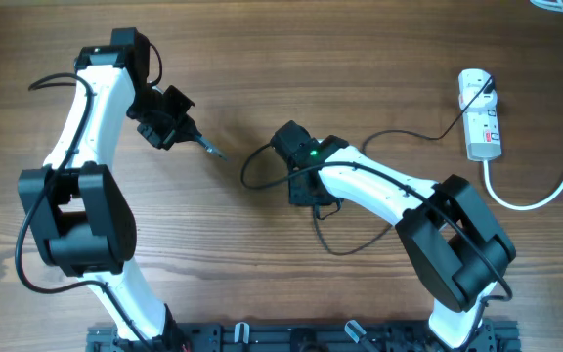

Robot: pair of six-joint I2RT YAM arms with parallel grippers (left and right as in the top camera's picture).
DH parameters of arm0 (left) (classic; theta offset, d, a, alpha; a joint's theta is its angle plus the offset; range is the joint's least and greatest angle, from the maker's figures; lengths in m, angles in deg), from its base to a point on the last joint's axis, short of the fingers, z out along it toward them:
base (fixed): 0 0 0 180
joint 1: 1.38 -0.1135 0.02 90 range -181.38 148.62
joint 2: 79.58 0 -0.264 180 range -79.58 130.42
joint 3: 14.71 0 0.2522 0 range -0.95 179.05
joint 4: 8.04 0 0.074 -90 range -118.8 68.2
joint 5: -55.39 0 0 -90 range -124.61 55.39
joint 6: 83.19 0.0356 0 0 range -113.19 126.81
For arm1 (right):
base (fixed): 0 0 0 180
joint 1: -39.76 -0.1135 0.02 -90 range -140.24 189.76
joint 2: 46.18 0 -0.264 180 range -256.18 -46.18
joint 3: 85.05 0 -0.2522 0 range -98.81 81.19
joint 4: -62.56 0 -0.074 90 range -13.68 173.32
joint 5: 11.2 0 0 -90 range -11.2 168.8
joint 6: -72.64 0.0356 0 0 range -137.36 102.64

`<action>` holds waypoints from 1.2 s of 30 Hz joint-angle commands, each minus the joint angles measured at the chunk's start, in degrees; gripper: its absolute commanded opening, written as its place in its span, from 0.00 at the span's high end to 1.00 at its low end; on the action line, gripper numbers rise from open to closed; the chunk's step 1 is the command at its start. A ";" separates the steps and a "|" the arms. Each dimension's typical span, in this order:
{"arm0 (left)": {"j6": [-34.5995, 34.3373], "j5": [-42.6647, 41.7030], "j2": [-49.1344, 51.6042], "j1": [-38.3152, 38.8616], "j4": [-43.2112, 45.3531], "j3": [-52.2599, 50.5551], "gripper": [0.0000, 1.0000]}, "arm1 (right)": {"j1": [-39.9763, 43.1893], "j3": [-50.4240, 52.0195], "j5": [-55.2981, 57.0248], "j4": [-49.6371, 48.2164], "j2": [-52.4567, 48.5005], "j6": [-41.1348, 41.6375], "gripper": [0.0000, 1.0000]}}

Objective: Plug charger to phone and switch on socket
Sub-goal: 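Close the right gripper on the USB-C plug, then lift the plug with the right gripper toward the phone's bottom port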

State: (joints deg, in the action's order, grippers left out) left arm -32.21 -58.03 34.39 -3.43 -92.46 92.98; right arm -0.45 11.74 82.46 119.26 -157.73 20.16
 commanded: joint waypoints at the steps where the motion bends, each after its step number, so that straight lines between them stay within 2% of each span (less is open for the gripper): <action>1: 1.53 -2.08 -1.75 -0.04 0.37 0.85 0.96 | 0.17 1.05 1.01 0.17 -1.60 -0.79 0.93; 6: 10.12 -10.23 -1.75 1.97 3.72 0.85 0.96 | 1.40 -1.64 0.11 3.63 1.18 -3.15 0.96; 11: 19.61 -23.26 -1.75 5.97 10.36 0.85 0.96 | 2.03 -2.01 -8.07 4.48 9.53 -9.51 0.96; 17: 19.78 -30.69 -1.75 11.15 21.44 0.85 0.96 | 2.05 -2.01 -20.13 5.11 23.82 -10.49 0.96; 21: 19.74 -49.16 -1.75 12.17 33.35 0.85 0.96 | 2.05 -2.01 -21.35 5.77 28.98 -10.36 0.96; 22: 19.74 -51.25 -1.75 12.17 35.54 0.85 0.96 | 2.05 -2.01 -20.81 6.29 29.46 -10.34 0.96; 28: 19.37 -51.54 -1.81 12.55 36.87 0.85 0.96 | 2.05 -2.01 -15.61 5.25 29.59 -5.38 0.96; 32: 19.80 -47.74 -1.81 12.55 36.61 0.85 0.96 | 2.05 -2.01 -15.28 2.93 29.59 -6.19 0.96; 36: 22.40 -47.43 -1.81 12.55 36.59 0.85 0.96 | 2.05 -2.16 -12.26 0.92 29.59 -5.88 0.96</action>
State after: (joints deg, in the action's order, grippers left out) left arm -12.69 -104.74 34.39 9.03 -56.09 93.00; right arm 1.61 10.54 66.64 121.16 -128.46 13.45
